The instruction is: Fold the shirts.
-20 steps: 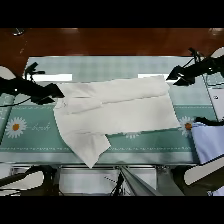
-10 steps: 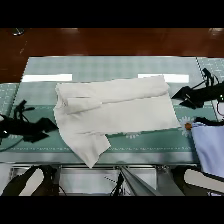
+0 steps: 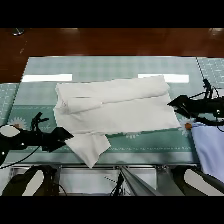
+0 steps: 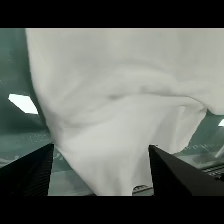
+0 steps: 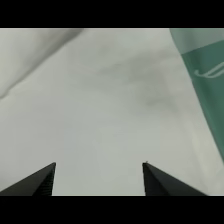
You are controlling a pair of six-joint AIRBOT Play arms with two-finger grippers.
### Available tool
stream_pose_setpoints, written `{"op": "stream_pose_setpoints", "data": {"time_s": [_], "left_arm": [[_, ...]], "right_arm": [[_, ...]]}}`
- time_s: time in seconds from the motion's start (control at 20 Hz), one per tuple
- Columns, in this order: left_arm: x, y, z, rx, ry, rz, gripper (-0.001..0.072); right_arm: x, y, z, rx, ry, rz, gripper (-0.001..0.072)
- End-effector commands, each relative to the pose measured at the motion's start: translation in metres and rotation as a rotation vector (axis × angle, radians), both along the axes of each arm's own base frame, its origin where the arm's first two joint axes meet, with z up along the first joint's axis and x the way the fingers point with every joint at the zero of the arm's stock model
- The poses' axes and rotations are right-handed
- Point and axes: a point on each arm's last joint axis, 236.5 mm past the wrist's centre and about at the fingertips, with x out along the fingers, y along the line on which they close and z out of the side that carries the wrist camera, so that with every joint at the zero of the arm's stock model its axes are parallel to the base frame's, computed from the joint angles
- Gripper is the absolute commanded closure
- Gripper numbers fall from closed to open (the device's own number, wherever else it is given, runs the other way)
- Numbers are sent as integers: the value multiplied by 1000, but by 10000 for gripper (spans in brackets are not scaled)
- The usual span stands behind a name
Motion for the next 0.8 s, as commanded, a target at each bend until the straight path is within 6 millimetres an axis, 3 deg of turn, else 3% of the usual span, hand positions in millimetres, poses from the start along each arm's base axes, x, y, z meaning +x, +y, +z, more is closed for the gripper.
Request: {"op": "stream_pose_setpoints", "data": {"time_s": [0.0, 0.1, 0.25, 0.35, 0.4, 0.45, 0.5, 0.55, 0.75], "left_arm": [[-6, -8, -13, 9, 23, 7, 1], [-4, -14, -11, -13, 11, 12, 2], [-4, -30, -5, -49, -27, -46, 2], [-5, -36, -8, -28, -51, -85, 4], [-3, -38, -10, -16, -69, -99, 8], [-1, -40, -11, -3, -88, -111, 103], [1, -41, -12, 3, -100, -113, 470], [3, -41, -11, 2, -107, -107, 669], [5, -42, -10, -5, -110, -99, 686]], "right_arm": [[-1, 4, 10, 15, -25, -4, 88], [0, -3, 15, 27, -34, -35, 88], [-6, -45, 18, 27, -19, -139, 88], [-41, -85, -2, -53, 125, -216, 88], [-62, -95, -13, -80, 209, -237, 88], [-80, -96, -22, -93, 274, -224, 88], [-92, -92, -30, -91, 313, -207, 88], [-98, -85, -35, -77, 334, -200, 88], [-115, -69, -52, -43, 371, -164, 88]]}}
